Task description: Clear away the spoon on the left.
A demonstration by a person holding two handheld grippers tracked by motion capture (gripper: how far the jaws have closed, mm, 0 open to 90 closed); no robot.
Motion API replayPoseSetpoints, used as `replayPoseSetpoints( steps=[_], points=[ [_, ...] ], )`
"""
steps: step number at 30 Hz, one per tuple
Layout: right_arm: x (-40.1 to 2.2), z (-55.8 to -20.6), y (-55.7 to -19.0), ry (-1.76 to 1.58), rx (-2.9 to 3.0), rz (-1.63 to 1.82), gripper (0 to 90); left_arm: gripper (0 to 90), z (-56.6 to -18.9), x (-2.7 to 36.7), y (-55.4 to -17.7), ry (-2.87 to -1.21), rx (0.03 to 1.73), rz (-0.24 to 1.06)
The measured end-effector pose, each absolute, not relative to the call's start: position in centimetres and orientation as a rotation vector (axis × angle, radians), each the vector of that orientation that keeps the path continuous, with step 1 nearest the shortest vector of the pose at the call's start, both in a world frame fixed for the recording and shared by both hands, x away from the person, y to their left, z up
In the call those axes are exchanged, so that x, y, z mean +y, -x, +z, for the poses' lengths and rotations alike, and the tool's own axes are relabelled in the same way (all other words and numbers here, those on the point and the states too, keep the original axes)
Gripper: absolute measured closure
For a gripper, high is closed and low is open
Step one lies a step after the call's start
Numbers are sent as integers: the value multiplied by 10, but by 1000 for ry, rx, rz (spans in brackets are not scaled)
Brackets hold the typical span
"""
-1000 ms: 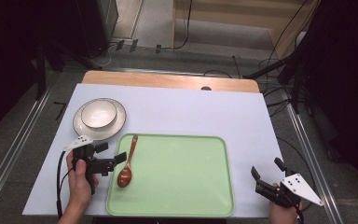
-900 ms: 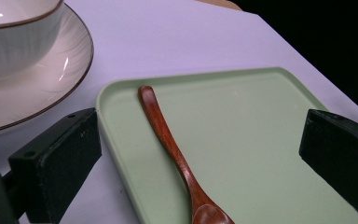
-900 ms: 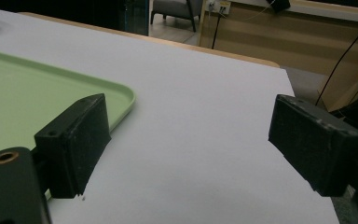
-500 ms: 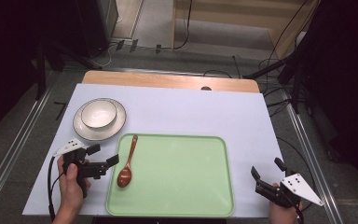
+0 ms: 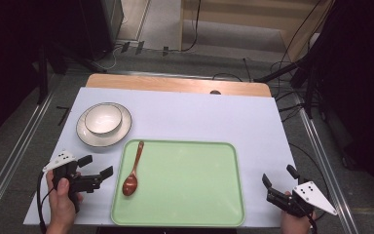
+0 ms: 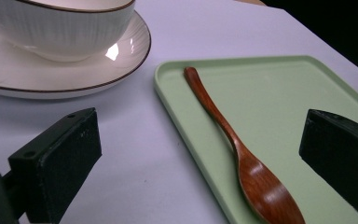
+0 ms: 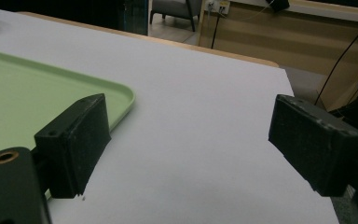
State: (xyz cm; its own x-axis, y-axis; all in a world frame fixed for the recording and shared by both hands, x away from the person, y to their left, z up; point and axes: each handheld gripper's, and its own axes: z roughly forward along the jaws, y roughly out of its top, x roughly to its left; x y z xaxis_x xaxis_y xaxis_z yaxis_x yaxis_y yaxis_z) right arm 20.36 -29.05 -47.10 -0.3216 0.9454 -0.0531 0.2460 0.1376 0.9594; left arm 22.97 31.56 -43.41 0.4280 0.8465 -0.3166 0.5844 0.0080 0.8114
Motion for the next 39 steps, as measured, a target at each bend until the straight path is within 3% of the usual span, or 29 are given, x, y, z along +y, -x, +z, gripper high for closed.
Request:
replayPoseSetpoints(
  steps=[39],
  points=[
    [-290, -471, -205, -1165, 1696, 1213, 133, 0, -436, 398, -198, -1614, 1351, 496]
  ],
)
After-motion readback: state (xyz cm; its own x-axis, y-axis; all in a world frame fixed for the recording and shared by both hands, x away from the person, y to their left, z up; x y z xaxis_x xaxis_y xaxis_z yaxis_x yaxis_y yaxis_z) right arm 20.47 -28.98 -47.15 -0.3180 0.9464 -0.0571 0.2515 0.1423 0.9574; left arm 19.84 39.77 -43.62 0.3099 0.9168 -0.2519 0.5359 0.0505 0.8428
